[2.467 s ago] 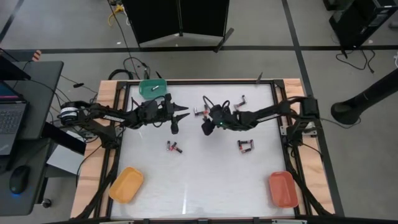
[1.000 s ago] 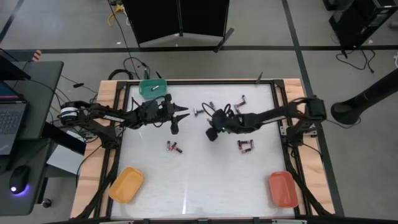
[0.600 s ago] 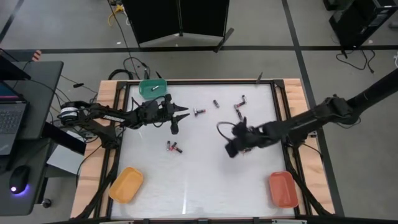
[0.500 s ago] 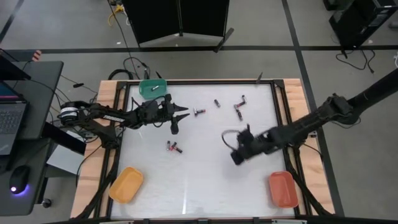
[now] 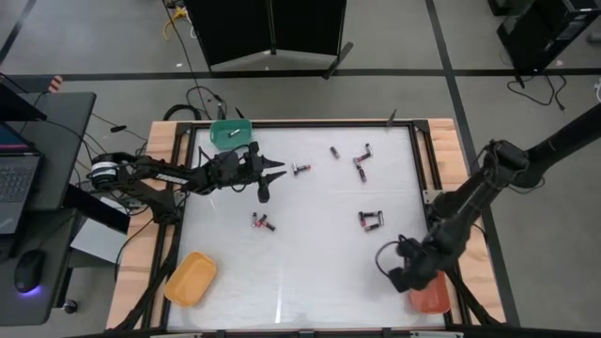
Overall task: Sort batteries
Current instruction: Put the top center gold battery in front of the red battery into the orange bin
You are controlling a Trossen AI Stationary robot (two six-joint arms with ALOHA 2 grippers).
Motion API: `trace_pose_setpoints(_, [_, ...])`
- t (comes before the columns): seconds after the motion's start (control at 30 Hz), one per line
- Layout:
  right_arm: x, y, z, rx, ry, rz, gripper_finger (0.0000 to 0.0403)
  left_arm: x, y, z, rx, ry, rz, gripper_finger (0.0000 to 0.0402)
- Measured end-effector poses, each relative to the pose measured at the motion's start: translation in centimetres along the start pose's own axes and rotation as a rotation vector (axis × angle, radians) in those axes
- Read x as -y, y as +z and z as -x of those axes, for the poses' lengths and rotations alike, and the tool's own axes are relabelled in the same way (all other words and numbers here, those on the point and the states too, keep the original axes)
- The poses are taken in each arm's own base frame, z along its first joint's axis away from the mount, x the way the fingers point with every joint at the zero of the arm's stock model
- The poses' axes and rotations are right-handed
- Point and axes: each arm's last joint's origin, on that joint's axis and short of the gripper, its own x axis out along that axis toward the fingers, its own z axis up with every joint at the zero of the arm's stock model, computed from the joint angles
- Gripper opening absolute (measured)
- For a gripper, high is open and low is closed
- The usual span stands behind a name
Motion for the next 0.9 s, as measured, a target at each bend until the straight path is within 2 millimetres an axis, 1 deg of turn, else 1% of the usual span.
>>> trace_pose_setpoints(0.13, [1.4,-0.6,-0.5,0.045,-0.094,-0.065,0.0064,0.0,0.0,0.0,-0.001,0.000,0.000,0.0131])
trace_pose_setpoints(0.27, [1.9,-0.4,-1.4,0.073,-0.134,-0.087,0.0065,0.0,0.0,0.0,-0.002,0.000,0.000,0.0131])
trace_pose_setpoints(0.47, [2.2,0.3,-2.7,0.085,-0.159,-0.081,0.0065,0.0,0.0,0.0,-0.002,0.000,0.003,0.0131])
trace_pose_setpoints(0.77, [2.6,1.2,-3.5,0.087,-0.176,-0.129,0.0073,0.0,0.0,0.0,-0.002,-0.001,0.003,0.0131])
trace_pose_setpoints(0.9, [2.4,1.6,-3.8,0.073,-0.155,-0.125,0.0078,0.0,0.0,0.0,-0.002,-0.001,0.003,0.0131])
